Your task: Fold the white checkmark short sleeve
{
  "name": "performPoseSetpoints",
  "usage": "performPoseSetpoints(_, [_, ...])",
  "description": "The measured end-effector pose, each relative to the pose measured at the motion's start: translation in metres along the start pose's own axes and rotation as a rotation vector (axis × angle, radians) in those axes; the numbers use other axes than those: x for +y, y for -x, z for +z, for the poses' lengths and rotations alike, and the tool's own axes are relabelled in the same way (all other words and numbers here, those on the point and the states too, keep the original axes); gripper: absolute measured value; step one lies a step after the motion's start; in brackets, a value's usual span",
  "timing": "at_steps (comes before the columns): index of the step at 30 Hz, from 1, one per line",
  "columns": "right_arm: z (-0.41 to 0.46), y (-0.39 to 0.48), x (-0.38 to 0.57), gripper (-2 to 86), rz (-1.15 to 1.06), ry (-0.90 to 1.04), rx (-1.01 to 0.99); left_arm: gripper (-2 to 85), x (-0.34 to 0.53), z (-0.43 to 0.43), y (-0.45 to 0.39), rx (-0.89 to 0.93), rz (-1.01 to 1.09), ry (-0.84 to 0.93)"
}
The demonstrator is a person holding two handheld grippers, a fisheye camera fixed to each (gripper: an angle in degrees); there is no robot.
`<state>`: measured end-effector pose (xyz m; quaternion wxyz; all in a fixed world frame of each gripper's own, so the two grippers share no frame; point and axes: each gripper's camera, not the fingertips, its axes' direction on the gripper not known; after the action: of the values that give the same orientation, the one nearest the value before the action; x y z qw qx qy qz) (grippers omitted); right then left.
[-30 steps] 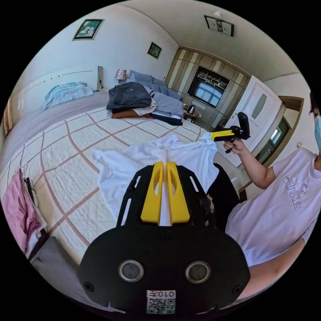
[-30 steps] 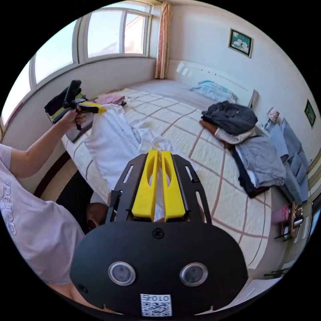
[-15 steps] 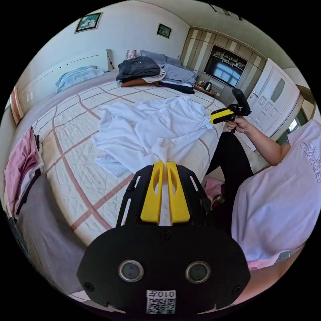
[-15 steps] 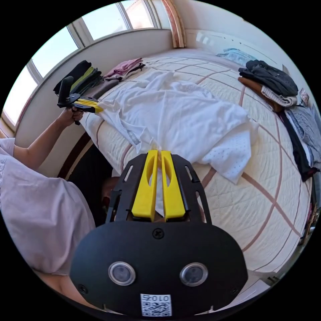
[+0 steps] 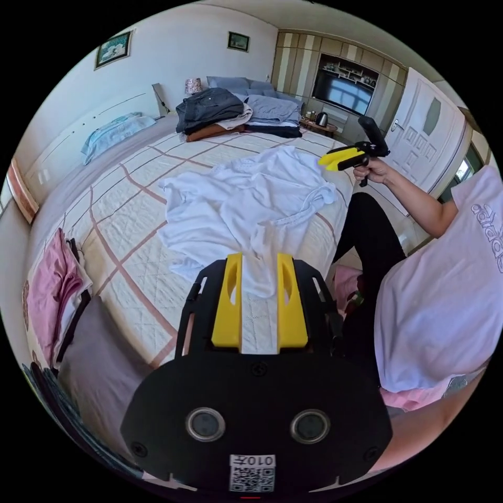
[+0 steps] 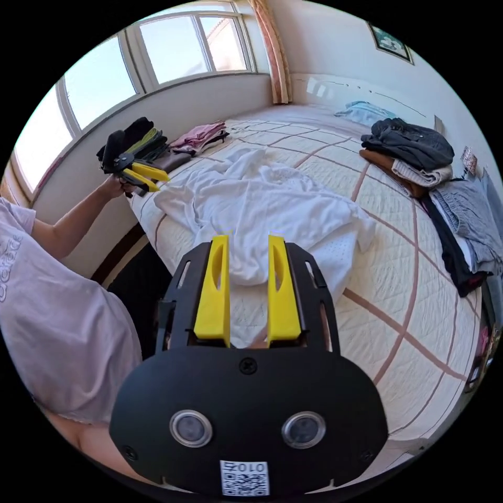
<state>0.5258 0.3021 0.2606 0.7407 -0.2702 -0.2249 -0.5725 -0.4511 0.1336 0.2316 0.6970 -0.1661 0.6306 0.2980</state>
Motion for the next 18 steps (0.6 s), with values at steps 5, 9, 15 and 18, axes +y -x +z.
performPoseSetpoints(5, [0.006, 0.066, 0.028, 11.9, -0.189, 0.021, 0.123, 9.9, -0.018, 0.027, -0.023, 0.012, 0.104, 0.049])
performPoseSetpoints(9, [0.02, 0.087, 0.041, 11.5, -0.206, 0.045, 0.27, 9.0, -0.023, 0.047, -0.035, 0.023, 0.109, 0.118])
performPoseSetpoints(15, [0.024, 0.09, 0.033, 4.7, -0.19, 0.045, 0.435, 4.9, -0.011, 0.036, -0.057, -0.057, 0.043, 0.122])
performPoseSetpoints(18, [-0.036, 0.077, 0.016, 4.2, -0.13, -0.088, 0.321, 3.5, -0.003, -0.004, -0.069, -0.146, 0.0, 0.009])
